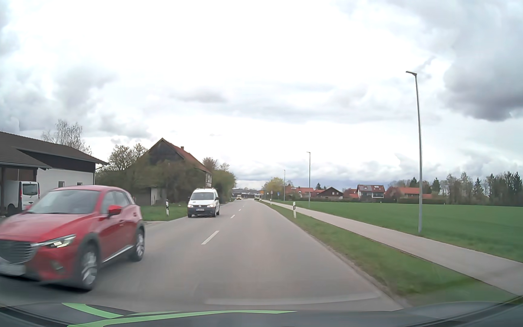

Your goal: Follow the waypoints while adhering to traffic rules and regulations

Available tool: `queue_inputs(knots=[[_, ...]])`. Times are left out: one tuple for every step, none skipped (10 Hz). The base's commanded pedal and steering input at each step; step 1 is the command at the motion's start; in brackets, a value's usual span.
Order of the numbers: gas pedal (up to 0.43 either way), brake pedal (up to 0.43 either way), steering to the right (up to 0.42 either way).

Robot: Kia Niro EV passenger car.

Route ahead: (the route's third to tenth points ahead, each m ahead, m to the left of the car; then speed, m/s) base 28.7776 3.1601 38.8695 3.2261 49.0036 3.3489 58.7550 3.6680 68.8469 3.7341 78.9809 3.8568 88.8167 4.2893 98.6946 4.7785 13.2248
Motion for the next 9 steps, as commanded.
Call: queue_inputs(knots=[[0.15, 0.0, -0.005], [0.138, 0.0, -0.005], [0.138, 0.0, -0.004], [0.138, 0.0, -0.004], [0.138, 0.0, -0.004], [0.138, 0.0, -0.004], [0.138, 0.0, -0.004], [0.13, 0.0, -0.004], [0.13, 0.0, -0.004]])
